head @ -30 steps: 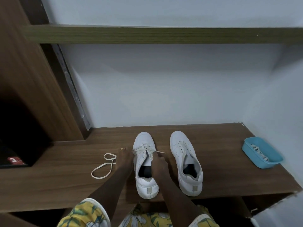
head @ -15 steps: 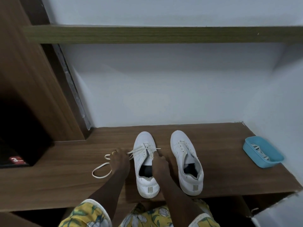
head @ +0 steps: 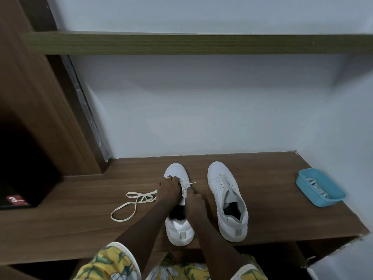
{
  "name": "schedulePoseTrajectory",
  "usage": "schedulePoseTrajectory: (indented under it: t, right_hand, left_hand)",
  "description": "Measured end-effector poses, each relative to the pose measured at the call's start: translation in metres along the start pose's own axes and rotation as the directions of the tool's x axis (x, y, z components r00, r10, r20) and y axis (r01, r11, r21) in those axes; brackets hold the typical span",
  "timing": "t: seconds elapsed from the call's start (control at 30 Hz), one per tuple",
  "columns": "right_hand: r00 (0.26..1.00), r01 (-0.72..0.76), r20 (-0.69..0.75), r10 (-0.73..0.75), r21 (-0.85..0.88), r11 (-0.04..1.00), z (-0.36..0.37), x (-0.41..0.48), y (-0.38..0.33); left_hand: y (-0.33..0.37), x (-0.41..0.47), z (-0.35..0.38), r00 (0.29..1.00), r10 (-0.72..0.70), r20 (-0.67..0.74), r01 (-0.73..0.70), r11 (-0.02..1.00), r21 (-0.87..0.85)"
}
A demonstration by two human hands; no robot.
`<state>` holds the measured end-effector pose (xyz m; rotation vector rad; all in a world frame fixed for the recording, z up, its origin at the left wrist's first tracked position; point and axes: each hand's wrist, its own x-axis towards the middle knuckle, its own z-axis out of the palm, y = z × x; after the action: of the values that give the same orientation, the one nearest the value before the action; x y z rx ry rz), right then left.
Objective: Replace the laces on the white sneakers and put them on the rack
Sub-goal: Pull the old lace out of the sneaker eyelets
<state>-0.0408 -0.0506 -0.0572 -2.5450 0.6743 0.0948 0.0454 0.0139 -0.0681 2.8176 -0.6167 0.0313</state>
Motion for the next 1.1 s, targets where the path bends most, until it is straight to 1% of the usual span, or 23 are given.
schedulePoseTrajectory:
  t: [0.1,0.17,0.3,0.33,0.4,0.5,0.57,0.6,0.63,0.67,0.7,0.73,0.77,0.8,0.83,0.87,0.9,0.93,1.03,1.07,1.1]
  right_hand:
    - [1.0,0.005,-0.004,-0.005,0.005,1.0,0.001,0.0,0.0]
    - [1.0,0.005,-0.002,-0.005,0.007,1.0,0.001,0.001,0.0]
    - [1.0,-0.01,0.009,0.009,0.019,1.0,0.002,0.001,0.0]
    - [1.0,-0.012,0.01,0.012,0.017,1.0,0.002,0.002,0.0]
    - [1.0,-0.014,0.009,0.014,0.013,1.0,0.002,0.003,0.002]
    - [1.0,-0.01,-0.007,0.01,0.004,1.0,0.003,0.003,0.003]
    - [1.0,-0.009,-0.011,0.009,0.007,1.0,0.003,0.002,0.004]
    - [1.0,-0.011,-0.01,0.011,0.009,1.0,0.003,0.002,0.004]
    - [1.0,-0.013,-0.009,0.013,0.008,1.0,0.004,0.002,0.004]
    - [1.0,-0.015,-0.009,0.015,0.006,1.0,0.004,0.003,0.004]
    - [1.0,-0.016,-0.01,0.016,0.003,1.0,0.005,0.003,0.004]
    - [1.0,-0.016,-0.011,0.016,-0.001,1.0,0.004,0.003,0.003]
    - [1.0,-0.014,-0.011,0.014,-0.006,1.0,0.004,0.003,0.003]
    - [1.0,-0.01,-0.01,0.01,-0.012,1.0,0.004,0.003,0.003]
    - [1.0,-0.004,-0.012,0.004,-0.018,1.0,0.004,0.003,0.004]
    - [1.0,0.001,-0.01,-0.001,-0.022,1.0,0.003,0.002,0.004]
    - [1.0,0.005,-0.011,-0.005,-0.026,1.0,0.004,0.002,0.004]
    - [1.0,0.009,-0.008,-0.009,-0.032,0.999,0.003,0.002,0.004]
    - [1.0,0.014,-0.004,-0.014,-0.04,0.999,0.004,0.003,0.003]
    - [1.0,0.013,0.004,-0.013,-0.04,0.999,0.005,0.004,0.002]
    - [1.0,0.023,0.004,-0.023,-0.04,0.999,0.006,0.006,0.003]
  left_hand:
    - [0.005,-0.002,-0.002,0.999,-0.018,0.028,0.017,0.999,0.033]
    - [0.003,-0.001,0.001,0.998,-0.029,0.049,0.029,0.999,0.013]
    - [-0.011,-0.004,0.004,0.995,-0.094,0.036,0.096,0.993,-0.069]
    - [-0.014,-0.006,0.004,0.992,-0.125,0.035,0.128,0.985,-0.119]
    - [-0.02,-0.012,-0.001,0.992,-0.121,0.041,0.125,0.988,-0.096]
    - [-0.037,-0.012,0.002,0.981,-0.187,0.054,0.191,0.979,-0.07]
    - [-0.045,-0.017,-0.002,0.972,-0.233,0.035,0.235,0.97,-0.066]
    - [-0.048,-0.021,-0.004,0.969,-0.247,0.024,0.248,0.963,-0.108]
    - [-0.048,-0.025,-0.009,0.959,-0.283,0.019,0.281,0.938,-0.202]
    - [-0.049,-0.029,-0.013,0.947,-0.322,0.017,0.316,0.917,-0.244]
    - [-0.05,-0.03,-0.015,0.946,-0.323,0.026,0.32,0.919,-0.229]
    - [-0.051,-0.029,-0.015,0.942,-0.332,0.04,0.331,0.907,-0.262]
    - [-0.05,-0.026,-0.018,0.953,-0.294,0.073,0.303,0.916,-0.265]
    - [-0.048,-0.025,-0.018,0.96,-0.241,0.144,0.273,0.92,-0.281]
    - [-0.046,-0.025,-0.017,0.97,-0.194,0.146,0.233,0.915,-0.331]
    - [-0.04,-0.03,-0.02,0.97,-0.183,0.159,0.226,0.918,-0.326]
    - [-0.031,-0.033,-0.024,0.984,-0.153,0.091,0.176,0.919,-0.354]
    - [-0.027,-0.035,-0.023,0.994,-0.101,0.028,0.105,0.939,-0.328]
    - [-0.013,-0.042,-0.02,0.999,0.042,-0.018,-0.045,0.962,-0.27]
    - [-0.011,-0.043,-0.017,0.998,0.058,-0.036,-0.065,0.964,-0.259]
    - [-0.009,-0.046,-0.017,0.998,0.053,-0.026,-0.058,0.96,-0.273]
